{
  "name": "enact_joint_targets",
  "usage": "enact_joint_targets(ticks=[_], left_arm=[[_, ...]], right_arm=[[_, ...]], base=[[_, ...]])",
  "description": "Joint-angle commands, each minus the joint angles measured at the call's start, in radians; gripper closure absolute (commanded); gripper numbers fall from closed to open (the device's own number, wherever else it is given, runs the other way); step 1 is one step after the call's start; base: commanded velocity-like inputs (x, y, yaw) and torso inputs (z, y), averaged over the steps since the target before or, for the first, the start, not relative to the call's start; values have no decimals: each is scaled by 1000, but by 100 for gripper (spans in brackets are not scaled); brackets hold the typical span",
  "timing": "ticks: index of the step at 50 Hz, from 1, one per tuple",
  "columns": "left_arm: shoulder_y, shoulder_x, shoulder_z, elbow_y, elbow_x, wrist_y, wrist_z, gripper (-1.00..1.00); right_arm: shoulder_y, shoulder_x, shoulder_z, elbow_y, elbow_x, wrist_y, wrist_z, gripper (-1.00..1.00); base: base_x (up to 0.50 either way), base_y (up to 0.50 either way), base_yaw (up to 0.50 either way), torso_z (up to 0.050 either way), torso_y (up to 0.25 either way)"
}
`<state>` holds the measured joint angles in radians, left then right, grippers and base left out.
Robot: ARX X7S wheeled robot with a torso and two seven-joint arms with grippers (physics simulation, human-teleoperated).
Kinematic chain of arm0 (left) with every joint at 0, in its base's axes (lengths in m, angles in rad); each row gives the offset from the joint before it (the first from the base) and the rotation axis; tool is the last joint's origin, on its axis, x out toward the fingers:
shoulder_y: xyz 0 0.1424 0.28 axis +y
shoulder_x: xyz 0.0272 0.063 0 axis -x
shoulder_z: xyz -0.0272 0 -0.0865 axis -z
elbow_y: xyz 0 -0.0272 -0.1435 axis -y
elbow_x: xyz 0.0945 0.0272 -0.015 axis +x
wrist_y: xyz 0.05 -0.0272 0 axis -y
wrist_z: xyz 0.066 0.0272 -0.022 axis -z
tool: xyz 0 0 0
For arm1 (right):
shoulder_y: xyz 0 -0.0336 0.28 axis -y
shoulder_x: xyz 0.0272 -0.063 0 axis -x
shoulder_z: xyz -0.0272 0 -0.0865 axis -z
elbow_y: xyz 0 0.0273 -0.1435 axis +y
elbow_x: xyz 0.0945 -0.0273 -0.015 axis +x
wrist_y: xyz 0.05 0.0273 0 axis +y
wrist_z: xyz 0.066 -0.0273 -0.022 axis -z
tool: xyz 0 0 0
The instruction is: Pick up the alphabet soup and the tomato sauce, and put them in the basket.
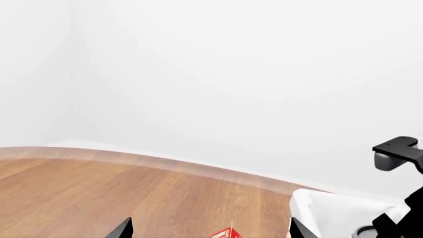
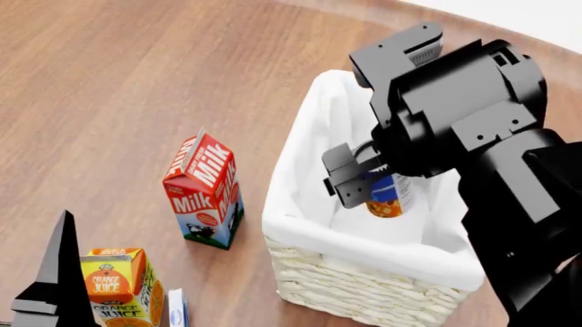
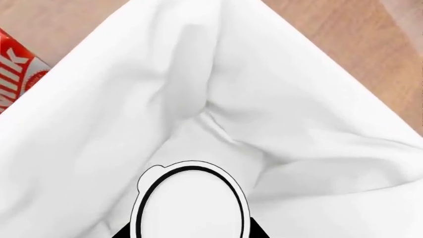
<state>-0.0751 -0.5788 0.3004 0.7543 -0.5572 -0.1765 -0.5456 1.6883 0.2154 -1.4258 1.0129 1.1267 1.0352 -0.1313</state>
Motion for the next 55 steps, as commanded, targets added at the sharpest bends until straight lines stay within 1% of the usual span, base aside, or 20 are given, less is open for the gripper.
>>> enact_joint_targets(ticks=[1,16,24,31,38,40,44,45,55], left_arm=[[-2,-2,2,4,-3,-4,-4,-100],[-1,-1,6,-7,1,3,0,-100],[0,-2,2,-12,-3,10,2,-100],[-1,-2,4,-11,-4,9,1,-100],[2,-3,4,-14,-3,15,2,-100],[1,-3,5,-12,-3,13,1,-100],[0,-6,3,-5,-8,9,-3,-100],[-1,-5,3,-9,-8,10,-2,-100],[-1,-8,2,-4,-11,10,-5,-100]], right_arm=[[-7,-7,4,24,-29,-23,-2,100],[-28,-31,4,75,-41,-56,-19,100],[-42,-65,-10,144,-67,-91,-42,100],[-43,-69,-11,159,-74,-100,-47,100],[-51,-49,-2,125,-68,-99,-17,100],[-55,-66,-10,162,-83,-120,-32,100],[-55,-63,-8,156,-80,-111,-30,100],[-54,-64,-13,155,-84,-112,-39,-100],[-52,-56,-7,134,-84,-111,-31,-100]], base=[[0,0,0,0,0],[0,0,0,1,1],[0,0,0,0,0],[0,0,0,0,1],[0,0,0,0,0],[0,0,0,0,0],[0,0,0,0,0],[0,0,0,0,0],[0,0,0,0,0]])
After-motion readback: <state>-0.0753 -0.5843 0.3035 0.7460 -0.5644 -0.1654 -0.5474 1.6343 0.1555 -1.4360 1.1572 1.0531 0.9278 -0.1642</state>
